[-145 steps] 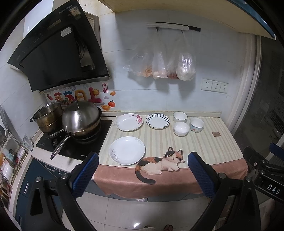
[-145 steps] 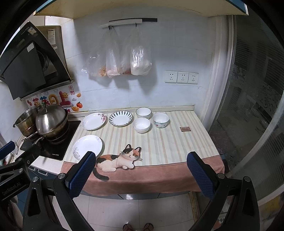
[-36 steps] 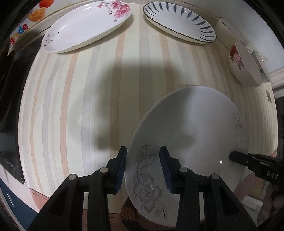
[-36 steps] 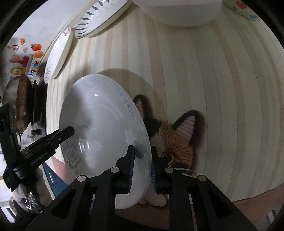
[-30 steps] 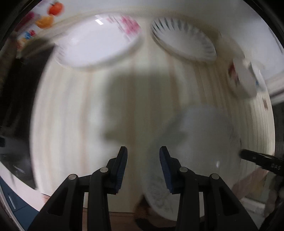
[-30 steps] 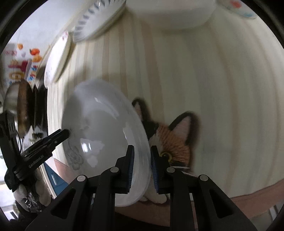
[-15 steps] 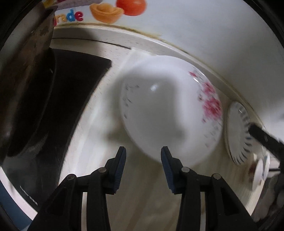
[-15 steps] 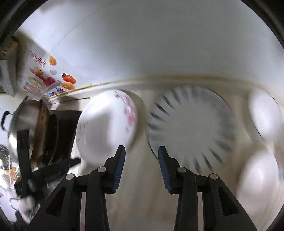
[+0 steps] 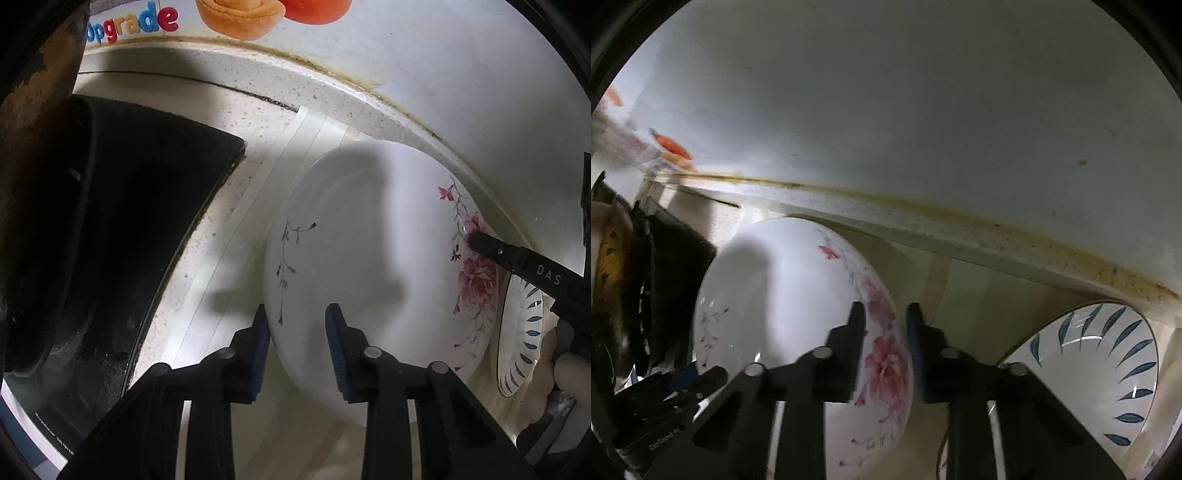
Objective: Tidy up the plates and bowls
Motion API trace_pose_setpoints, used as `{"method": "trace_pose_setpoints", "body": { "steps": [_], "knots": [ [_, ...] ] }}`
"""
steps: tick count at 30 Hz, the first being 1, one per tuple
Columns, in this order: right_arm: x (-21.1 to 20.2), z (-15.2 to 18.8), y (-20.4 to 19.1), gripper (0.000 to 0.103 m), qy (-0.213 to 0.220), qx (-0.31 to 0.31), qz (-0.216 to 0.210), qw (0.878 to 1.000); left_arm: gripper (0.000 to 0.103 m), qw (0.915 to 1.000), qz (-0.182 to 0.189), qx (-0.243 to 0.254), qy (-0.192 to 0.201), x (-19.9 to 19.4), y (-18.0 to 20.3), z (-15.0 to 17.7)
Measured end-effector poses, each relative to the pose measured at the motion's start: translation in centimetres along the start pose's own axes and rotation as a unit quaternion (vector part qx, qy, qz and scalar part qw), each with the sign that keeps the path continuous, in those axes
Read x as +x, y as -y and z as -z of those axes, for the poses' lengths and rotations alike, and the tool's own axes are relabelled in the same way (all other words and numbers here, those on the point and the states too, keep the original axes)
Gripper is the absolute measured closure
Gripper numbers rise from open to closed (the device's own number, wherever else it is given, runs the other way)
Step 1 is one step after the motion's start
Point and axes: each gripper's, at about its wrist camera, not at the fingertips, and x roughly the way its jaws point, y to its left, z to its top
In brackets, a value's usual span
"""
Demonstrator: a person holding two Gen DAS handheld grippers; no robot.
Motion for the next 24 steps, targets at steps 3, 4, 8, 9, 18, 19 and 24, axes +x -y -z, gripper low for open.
{"method": "trace_pose_setpoints", "body": {
  "steps": [3,4,8,9,18,19,24],
  "knots": [
    [0.1,0.3,0.2,0.086,0.002,-0.002,-0.004,1.0,0.076,1.0,-0.004,0.005,0.003,-0.1,0.2,0.1],
    [0.0,0.5,0.4,0.087,-0.001,0.003,-0.009,1.0,0.076,1.0,-0.004,0.007,0.003,-0.3,0.1,0.4],
    [-0.6,1.3,1.2,0.087,-0.006,0.017,-0.021,1.0,0.076,0.9998,-0.001,0.016,0.01,-1.0,1.0,0.9],
    [-0.9,1.6,1.3,0.087,-0.004,0.018,-0.022,1.0,0.076,0.9997,-0.004,0.022,0.014,-1.2,1.5,1.0],
    [-6.0,4.5,1.9,0.087,0.016,0.016,-0.034,0.999,0.076,0.9979,0.0,0.053,0.038,-4.7,2.2,1.9],
    [-6.8,5.2,2.0,0.087,0.018,0.017,-0.034,0.999,0.076,0.9977,0.002,0.055,0.039,-5.0,2.5,2.3],
    [-11.0,8.6,3.0,0.087,0.034,0.027,-0.046,0.998,0.076,0.9957,0.013,0.078,0.048,-7.8,3.8,4.4]
  ]
}}
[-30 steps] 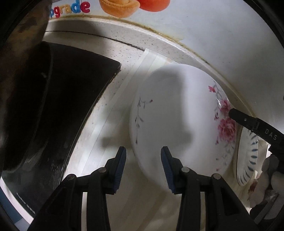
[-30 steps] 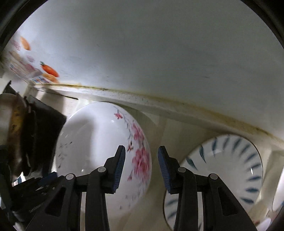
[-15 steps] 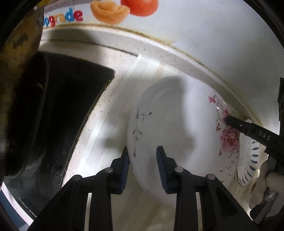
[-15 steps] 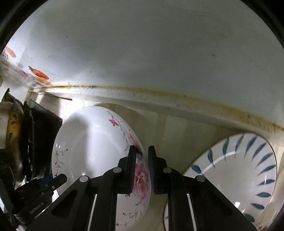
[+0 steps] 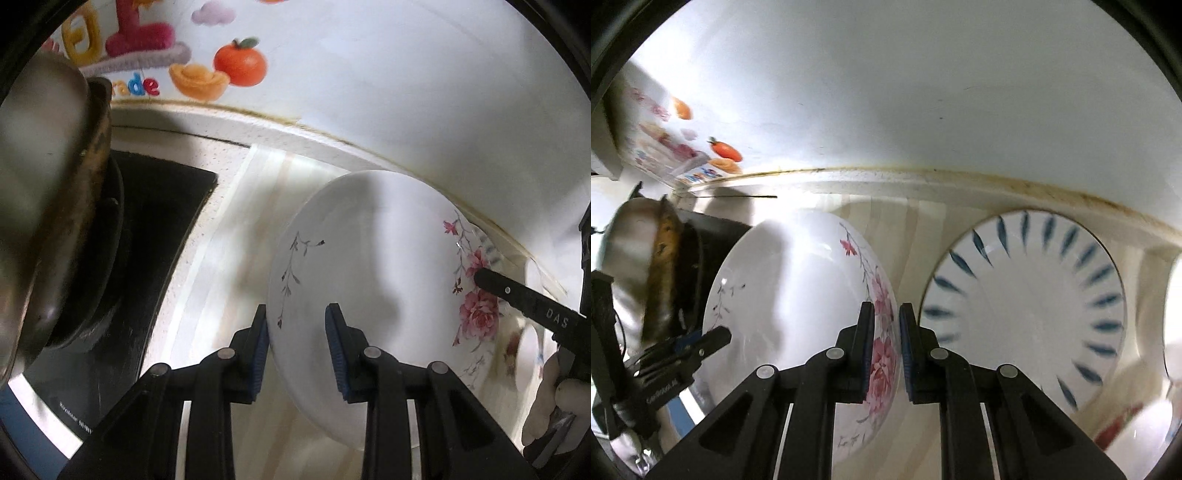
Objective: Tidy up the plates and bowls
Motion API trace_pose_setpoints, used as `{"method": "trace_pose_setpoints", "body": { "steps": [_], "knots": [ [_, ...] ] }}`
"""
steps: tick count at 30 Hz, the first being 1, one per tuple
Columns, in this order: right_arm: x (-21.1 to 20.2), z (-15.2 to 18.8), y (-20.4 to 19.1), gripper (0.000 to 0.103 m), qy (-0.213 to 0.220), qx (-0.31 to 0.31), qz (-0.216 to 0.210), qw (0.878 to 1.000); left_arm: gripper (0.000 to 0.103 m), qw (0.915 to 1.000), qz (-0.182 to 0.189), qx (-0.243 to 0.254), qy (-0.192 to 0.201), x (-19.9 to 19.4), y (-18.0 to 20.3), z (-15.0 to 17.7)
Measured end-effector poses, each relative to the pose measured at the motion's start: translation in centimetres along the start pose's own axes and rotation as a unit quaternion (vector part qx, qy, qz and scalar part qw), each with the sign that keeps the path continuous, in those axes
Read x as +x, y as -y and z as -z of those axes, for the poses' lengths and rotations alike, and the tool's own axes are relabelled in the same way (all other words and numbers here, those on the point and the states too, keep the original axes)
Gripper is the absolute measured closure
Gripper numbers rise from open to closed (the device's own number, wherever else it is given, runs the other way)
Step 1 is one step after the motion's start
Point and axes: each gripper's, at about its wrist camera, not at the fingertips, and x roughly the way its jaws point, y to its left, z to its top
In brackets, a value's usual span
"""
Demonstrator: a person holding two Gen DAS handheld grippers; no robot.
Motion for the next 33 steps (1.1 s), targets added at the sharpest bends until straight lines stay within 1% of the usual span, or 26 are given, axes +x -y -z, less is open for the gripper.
{"method": "trace_pose_setpoints", "body": {
  "steps": [4,10,13,16,20,24,27,33],
  "knots": [
    [-4.1,3.2,0.7,0.087,0.016,0.011,-0.007,1.0,0.076,0.9998,0.011,0.016,0.001,-1.9,1.6,1.8],
    [-10.1,9.3,2.2,0.087,0.033,0.022,-0.007,0.999,0.076,0.9986,0.028,0.046,0.002,-4.7,4.2,5.7],
    [-12.2,12.5,3.2,0.087,0.036,0.033,-0.004,0.999,0.076,0.9971,0.033,0.068,-0.001,-5.5,5.6,7.9],
    [-13.4,15.6,4.2,0.087,0.036,0.048,-0.002,0.998,0.076,0.9959,0.035,0.083,-0.009,-5.4,6.6,9.9],
    [-14.1,19.3,5.8,0.087,0.028,0.064,0.003,0.998,0.076,0.9937,0.034,0.102,-0.03,-4.2,7.8,12.4],
    [-13.8,22.7,7.4,0.087,0.015,0.084,0.006,0.996,0.076,0.99,0.023,0.129,-0.052,-2.6,9.0,14.9],
    [-13.0,24.6,8.3,0.087,0.002,0.096,0.01,0.995,0.076,0.9864,0.015,0.144,-0.078,-0.9,9.5,16.2],
    [-11.1,27.2,9.9,0.087,-0.024,0.118,0.006,0.993,0.076,0.9794,-0.002,0.17,-0.109,1.2,10.0,17.8]
  ]
}}
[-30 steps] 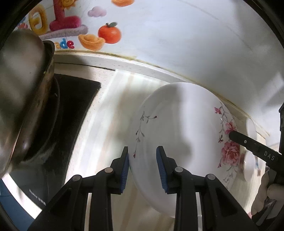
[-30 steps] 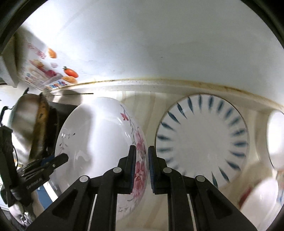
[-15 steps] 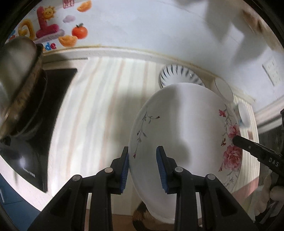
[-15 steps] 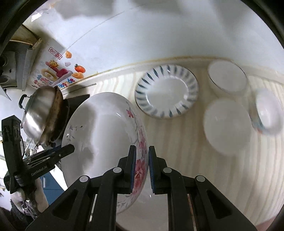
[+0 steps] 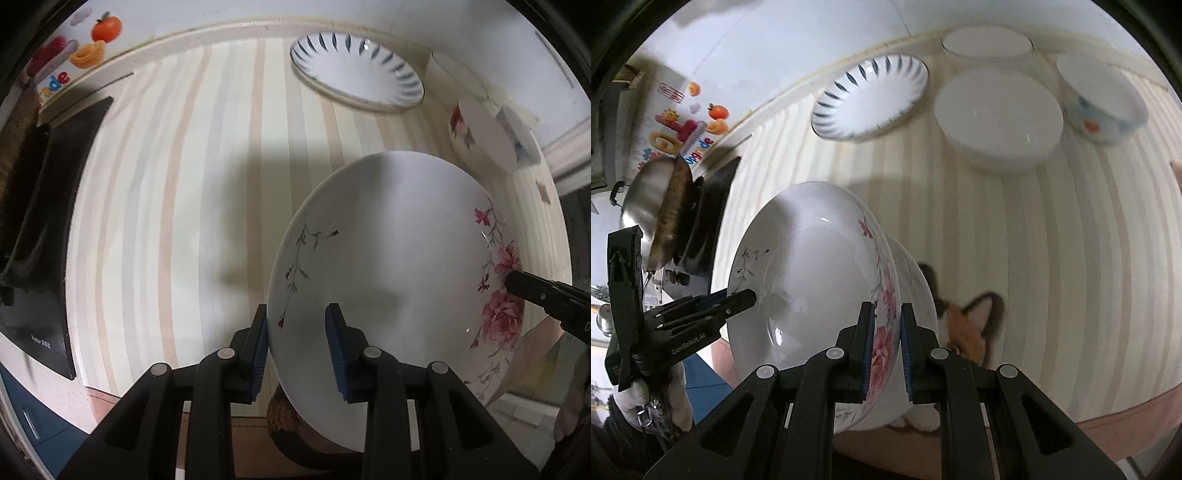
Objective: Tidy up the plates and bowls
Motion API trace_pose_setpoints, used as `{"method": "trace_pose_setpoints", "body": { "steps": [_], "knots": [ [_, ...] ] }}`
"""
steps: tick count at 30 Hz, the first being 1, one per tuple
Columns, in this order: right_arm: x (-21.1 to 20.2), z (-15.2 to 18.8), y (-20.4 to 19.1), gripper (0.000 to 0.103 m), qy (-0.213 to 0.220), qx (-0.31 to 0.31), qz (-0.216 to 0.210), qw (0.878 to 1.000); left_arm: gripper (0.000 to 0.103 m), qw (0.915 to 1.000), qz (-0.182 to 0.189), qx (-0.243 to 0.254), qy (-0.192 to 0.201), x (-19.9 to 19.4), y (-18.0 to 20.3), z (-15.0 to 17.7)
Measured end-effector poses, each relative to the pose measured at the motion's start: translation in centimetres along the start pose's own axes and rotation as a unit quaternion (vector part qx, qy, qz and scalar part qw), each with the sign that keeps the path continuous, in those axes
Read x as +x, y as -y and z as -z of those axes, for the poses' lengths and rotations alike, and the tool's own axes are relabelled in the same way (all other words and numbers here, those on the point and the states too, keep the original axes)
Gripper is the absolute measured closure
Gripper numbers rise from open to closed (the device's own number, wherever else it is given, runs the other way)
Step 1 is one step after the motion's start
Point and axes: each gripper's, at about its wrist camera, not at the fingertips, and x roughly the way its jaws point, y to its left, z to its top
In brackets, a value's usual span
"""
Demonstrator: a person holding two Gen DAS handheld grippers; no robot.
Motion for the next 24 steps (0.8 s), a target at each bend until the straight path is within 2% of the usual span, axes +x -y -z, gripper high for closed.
{"method": "trace_pose_setpoints", "body": {
  "steps": [7,24],
  "knots": [
    [1.8,1.1,1.3,0.087,-0.023,0.014,-0.003,1.0,0.076,0.9995,-0.017,0.019,-0.02,1.5,0.8,0.5],
    [3.6,0.5,1.3,0.087,-0.048,0.019,-0.001,0.999,0.076,0.9977,-0.041,0.033,-0.043,3.6,2.6,-0.8]
  ]
}}
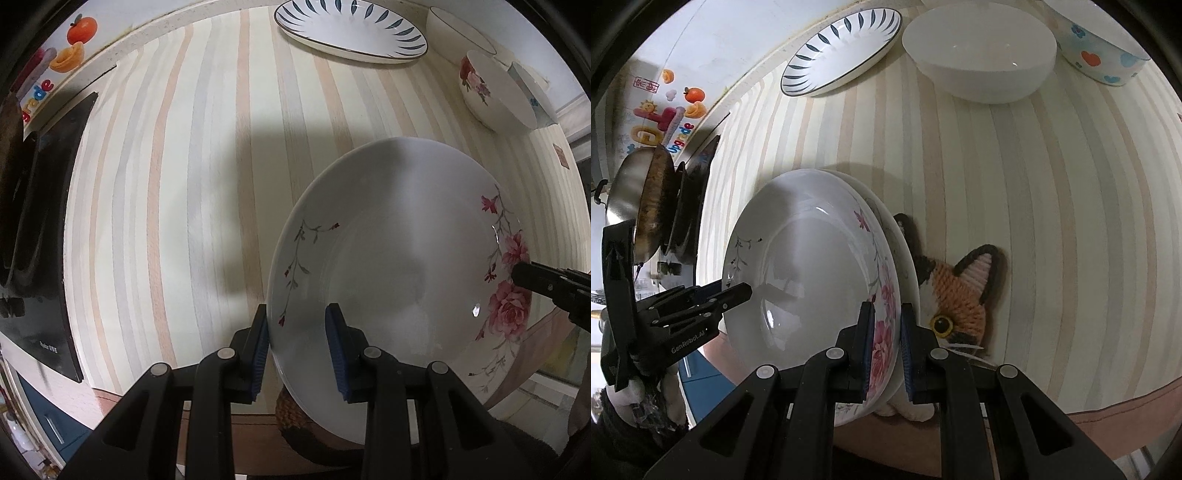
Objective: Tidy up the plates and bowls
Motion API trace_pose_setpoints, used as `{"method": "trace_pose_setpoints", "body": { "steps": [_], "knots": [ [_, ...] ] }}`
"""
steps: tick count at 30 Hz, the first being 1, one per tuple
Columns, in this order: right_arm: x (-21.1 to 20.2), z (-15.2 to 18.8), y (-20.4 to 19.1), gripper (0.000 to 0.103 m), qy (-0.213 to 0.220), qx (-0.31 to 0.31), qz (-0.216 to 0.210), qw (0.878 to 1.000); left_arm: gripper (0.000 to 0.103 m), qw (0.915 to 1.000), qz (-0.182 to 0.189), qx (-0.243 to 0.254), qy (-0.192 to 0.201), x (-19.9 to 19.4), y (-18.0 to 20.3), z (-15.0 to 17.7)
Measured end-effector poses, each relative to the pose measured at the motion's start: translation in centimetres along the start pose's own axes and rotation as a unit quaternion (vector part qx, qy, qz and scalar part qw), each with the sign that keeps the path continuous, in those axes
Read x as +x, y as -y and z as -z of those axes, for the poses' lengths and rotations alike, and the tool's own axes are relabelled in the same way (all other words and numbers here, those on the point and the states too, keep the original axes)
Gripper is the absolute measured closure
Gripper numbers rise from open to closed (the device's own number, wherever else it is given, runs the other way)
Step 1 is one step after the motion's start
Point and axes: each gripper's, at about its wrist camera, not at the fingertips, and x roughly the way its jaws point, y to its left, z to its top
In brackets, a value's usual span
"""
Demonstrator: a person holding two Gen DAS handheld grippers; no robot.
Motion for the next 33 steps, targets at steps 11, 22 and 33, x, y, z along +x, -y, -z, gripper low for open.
{"method": "trace_pose_setpoints", "body": {
  "steps": [11,22,33],
  "knots": [
    [0.3,-0.5,0.0,0.086,-0.017,0.012,0.005,1.0,0.076,0.9997,-0.016,0.015,-0.009,0.9,1.6,-0.1],
    [0.3,-1.0,-0.1,0.085,-0.034,0.02,0.004,0.999,0.076,0.9986,-0.026,0.039,-0.026,1.2,2.4,-0.8],
    [0.5,-1.5,0.5,0.085,-0.076,0.046,-0.008,0.996,0.076,0.9986,-0.021,0.034,-0.035,1.6,2.1,-1.3]
  ]
}}
